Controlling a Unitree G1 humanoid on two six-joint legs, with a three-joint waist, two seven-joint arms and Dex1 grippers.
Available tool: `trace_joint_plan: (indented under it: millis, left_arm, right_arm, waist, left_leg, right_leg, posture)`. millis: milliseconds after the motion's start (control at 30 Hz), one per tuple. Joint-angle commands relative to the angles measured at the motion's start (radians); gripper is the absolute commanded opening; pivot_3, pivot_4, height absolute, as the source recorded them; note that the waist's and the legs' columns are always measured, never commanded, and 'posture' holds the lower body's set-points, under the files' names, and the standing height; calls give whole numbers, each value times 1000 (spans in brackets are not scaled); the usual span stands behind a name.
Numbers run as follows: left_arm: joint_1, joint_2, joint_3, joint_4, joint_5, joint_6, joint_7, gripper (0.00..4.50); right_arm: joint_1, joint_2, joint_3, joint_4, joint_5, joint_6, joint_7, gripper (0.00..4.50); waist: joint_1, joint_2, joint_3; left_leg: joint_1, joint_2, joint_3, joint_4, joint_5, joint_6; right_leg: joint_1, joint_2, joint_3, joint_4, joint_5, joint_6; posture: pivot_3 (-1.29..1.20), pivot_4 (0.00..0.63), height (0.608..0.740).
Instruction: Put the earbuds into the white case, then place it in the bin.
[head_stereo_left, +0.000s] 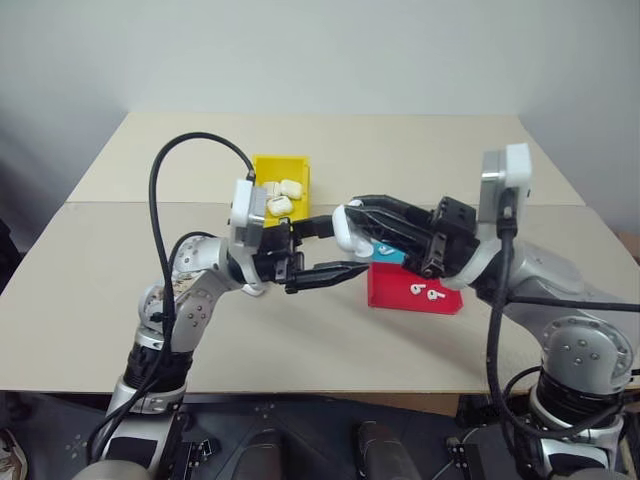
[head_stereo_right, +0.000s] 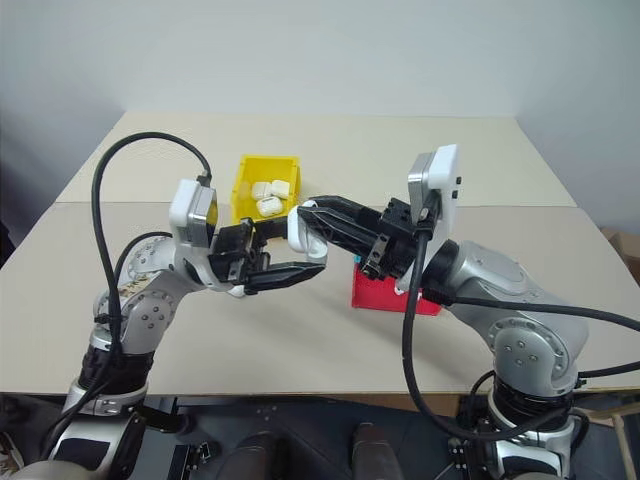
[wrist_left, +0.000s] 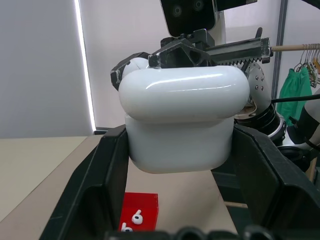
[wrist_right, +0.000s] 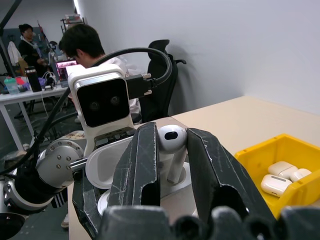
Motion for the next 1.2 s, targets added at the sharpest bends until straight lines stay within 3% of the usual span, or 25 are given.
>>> trace_joint_plan:
  millis: [33, 267, 300, 467, 633, 767, 900, 1033, 1133, 1200]
  left_arm:
    - [-27, -4, 29, -24, -13, -18, 1, 2785]
    - [-32, -10, 26, -17, -6, -21, 3, 2785]
    - [-33, -11, 25, -17, -6, -21, 4, 2785]
    - [-33, -12, 27, -14, -2, -22, 3, 2785]
    - [-16, 20, 45, -12, 4, -22, -10, 2785]
    - [-4, 41, 59, -9, 8, -27, -12, 2785]
    - [31, 46, 76, -37, 11, -34, 8, 2785]
    - [67, 52, 87, -62, 24, -44, 30, 2785]
    - [79, 72, 112, -80, 13, -37, 45, 2785]
    - [84, 88, 133, -86, 10, -34, 55, 2785]
  right_arm:
    - [6, -24, 1, -17, 9, -31, 8, 1969]
    - [12, -72, -1, -11, 19, -53, 23, 4390]
    - [8, -76, -7, -8, 28, -54, 22, 4449]
    - [-11, -99, -34, 16, 53, -61, 26, 4449]
    - [-86, -229, -73, 147, 10, -60, 103, 4449]
    - [-169, -377, 31, 284, -139, -74, 245, 4449]
    - [-330, -494, 320, 498, -469, -161, 394, 4449]
    - [-495, -439, 544, 810, -754, -391, 539, 4449]
    - [-584, -351, 630, 1081, -895, -581, 621, 3893]
    - [-632, -282, 649, 1250, -950, -679, 637, 3247]
  waist:
    - [1, 0, 0]
    - [2, 0, 0]
    - [2, 0, 0]
    - [2, 0, 0]
    - [4, 0, 0]
    - [2, 0, 0]
    - [-4, 0, 0]
    - [-13, 0, 0]
    - [-18, 0, 0]
    - [-20, 0, 0]
  left_leg:
    - [0, 0, 0, 0, 0, 0]
    - [0, 0, 0, 0, 0, 0]
    - [0, 0, 0, 0, 0, 0]
    - [0, 0, 0, 0, 0, 0]
    - [0, 0, 1, 0, 0, 0]
    - [0, 0, 3, 0, 0, 0]
    - [0, 0, 4, -1, 0, 0]
    - [0, 0, 5, 0, 0, 0]
    - [-1, 0, 6, -1, 0, 0]
    - [-1, 0, 6, -1, 0, 0]
  right_leg:
    - [0, 0, 0, 0, 0, 0]
    - [0, 0, 0, 0, 0, 0]
    - [0, 0, 0, 0, 0, 0]
    - [0, 0, 0, 0, 0, 0]
    - [0, 0, 0, -1, 0, 0]
    - [0, 0, 0, -1, 0, 0]
    - [-1, 0, 2, -1, 0, 0]
    - [-1, 0, 2, -2, 0, 0]
    - [-2, 0, 2, -2, 0, 0]
    - [-3, 0, 2, -2, 0, 0]
  posture:
    - [0, 150, 740]
    - [0, 150, 740]
    - [0, 150, 740]
    - [0, 150, 740]
    - [0, 150, 740]
    - [0, 150, 740]
    - [0, 150, 740]
    - [0, 150, 740]
    - [0, 150, 740]
    - [0, 150, 740]
